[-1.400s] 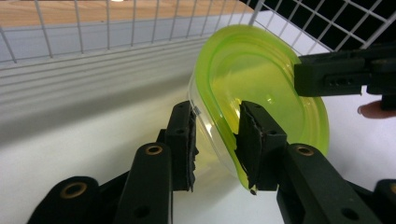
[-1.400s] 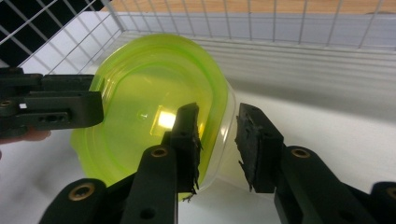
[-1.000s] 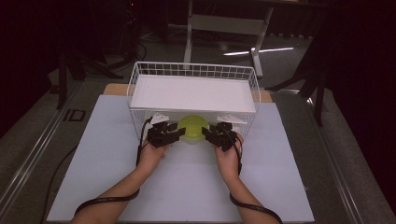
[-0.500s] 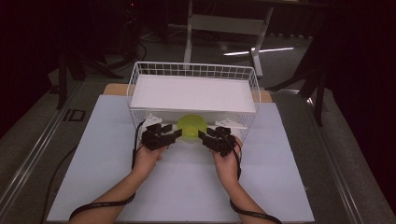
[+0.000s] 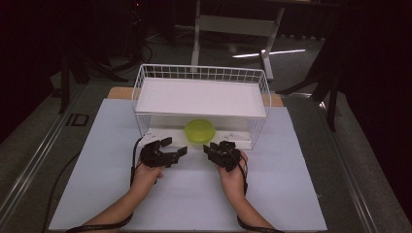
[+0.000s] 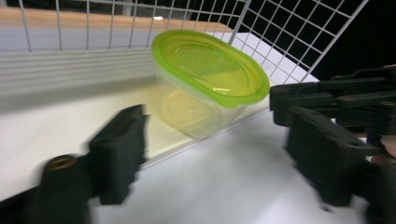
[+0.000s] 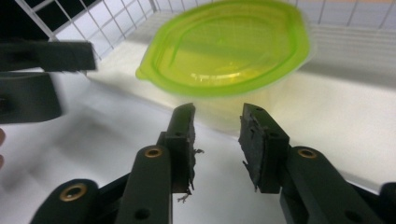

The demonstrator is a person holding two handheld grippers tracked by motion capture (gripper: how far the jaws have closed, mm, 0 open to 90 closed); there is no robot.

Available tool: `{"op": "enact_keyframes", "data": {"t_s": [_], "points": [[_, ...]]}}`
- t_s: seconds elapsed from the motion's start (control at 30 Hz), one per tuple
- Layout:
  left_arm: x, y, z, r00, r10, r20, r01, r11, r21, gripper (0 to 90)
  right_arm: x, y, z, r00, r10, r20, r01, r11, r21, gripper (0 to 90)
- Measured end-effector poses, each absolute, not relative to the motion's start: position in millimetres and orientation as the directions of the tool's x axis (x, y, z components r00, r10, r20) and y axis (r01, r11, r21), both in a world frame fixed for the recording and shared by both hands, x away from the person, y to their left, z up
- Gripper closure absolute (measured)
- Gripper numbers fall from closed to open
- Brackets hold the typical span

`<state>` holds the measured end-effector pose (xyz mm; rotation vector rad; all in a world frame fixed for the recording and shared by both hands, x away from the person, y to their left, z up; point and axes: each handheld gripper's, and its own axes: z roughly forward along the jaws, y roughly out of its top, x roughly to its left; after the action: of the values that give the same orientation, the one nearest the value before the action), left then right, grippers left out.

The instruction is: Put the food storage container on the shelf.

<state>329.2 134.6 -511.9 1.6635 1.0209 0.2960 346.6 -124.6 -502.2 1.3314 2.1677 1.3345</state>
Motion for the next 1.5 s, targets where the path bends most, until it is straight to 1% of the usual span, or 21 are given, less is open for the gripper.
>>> {"op": "enact_keyframes", "data": {"t_s": [0.03, 0.07, 0.1, 0.13, 0.17, 0.2, 0.27, 0.37, 0.67, 0.77, 1.0, 1.13, 1.3, 1.37, 1.4, 1.47, 1.5], "points": [[329, 135, -512, 0.596, 0.745, -0.3, 0.469, -0.02, 0.883, 13.4, 347, -124, -504, -0.543, 0.809, 0.223, 0.569, 0.159, 0.807, 70.6], [325, 134, -514, 0.596, 0.754, -0.278, 0.466, -0.042, 0.884, 8.0, 347, -123, -505, -0.547, 0.808, 0.219, 0.575, 0.172, 0.8, 73.2], [323, 134, -515, 0.593, 0.755, -0.278, 0.475, -0.049, 0.879, 0.6, 348, -122, -506, -0.548, 0.807, 0.22, 0.583, 0.18, 0.793, 77.3], [320, 135, -516, 0.59, 0.759, -0.276, 0.477, -0.053, 0.877, 0.5, 348, -121, -508, -0.551, 0.807, 0.214, 0.585, 0.19, 0.789, 85.3], [317, 135, -516, 0.588, 0.766, -0.261, 0.471, -0.062, 0.88, 0.5, 349, -119, -509, -0.549, 0.812, 0.2, 0.585, 0.203, 0.785, 89.0], [314, 135, -517, 0.587, 0.773, -0.242, 0.459, -0.071, 0.886, 0.4, 350, -118, -509, -0.548, 0.813, 0.195, 0.589, 0.21, 0.78, 89.8], [307, 135, -518, 0.581, 0.787, -0.207, 0.445, -0.094, 0.891, 0.5, 353, -116, -511, -0.546, 0.815, 0.196, 0.594, 0.211, 0.776, 89.9], [298, 136, -520, 0.568, 0.805, -0.17, 0.402, -0.092, 0.911, 0.5, 358, -113, -512, -0.536, 0.819, 0.204, 0.6, 0.201, 0.774, 89.9], [294, 143, -519, 0.563, 0.807, -0.178, 0.391, -0.07, 0.918, 0.5, 373, -102, -513, -0.523, 0.822, 0.224, 0.606, 0.174, 0.776, 89.9], [292, 142, -519, 0.563, 0.811, -0.158, 0.368, -0.075, 0.927, 0.5, 378, -98, -512, -0.524, 0.825, 0.214, 0.602, 0.181, 0.778, 89.8], [291, 139, -516, 0.584, 0.795, -0.162, 0.365, -0.08, 0.927, 0.5, 392, -85, -508, -0.515, 0.825, 0.233, 0.611, 0.162, 0.775, 89.5], [291, 139, -516, 0.591, 0.79, -0.166, 0.365, -0.078, 0.928, 0.5, 400, -79, -507, -0.52, 0.825, 0.222, 0.606, 0.172, 0.777, 88.9], [293, 140, -517, 0.598, 0.781, -0.178, 0.374, -0.076, 0.924, 0.5, 393, -78, -507, -0.532, 0.817, 0.222, 0.607, 0.185, 0.773, 85.0], [293, 140, -517, 0.606, 0.774, -0.183, 0.375, -0.076, 0.924, 0.5, 389, -79, -508, -0.533, 0.815, 0.226, 0.612, 0.187, 0.769, 84.8], [293, 140, -517, 0.616, 0.767, -0.182, 0.373, -0.08, 0.924, 0.5, 382, -82, -509, -0.549, 0.807, 0.218, 0.605, 0.203, 0.77, 81.2], [293, 139, -515, 0.646, 0.743, -0.172, 0.362, -0.1, 0.927, 0.5, 374, -84, -508, -0.558, 0.803, 0.209, 0.594, 0.211, 0.776, 78.4], [293, 139, -513, 0.652, 0.741, -0.161, 0.355, -0.11, 0.928, 0.5, 370, -86, -507, -0.564, 0.8, 0.206, 0.589, 0.215, 0.779, 74.4]]}}
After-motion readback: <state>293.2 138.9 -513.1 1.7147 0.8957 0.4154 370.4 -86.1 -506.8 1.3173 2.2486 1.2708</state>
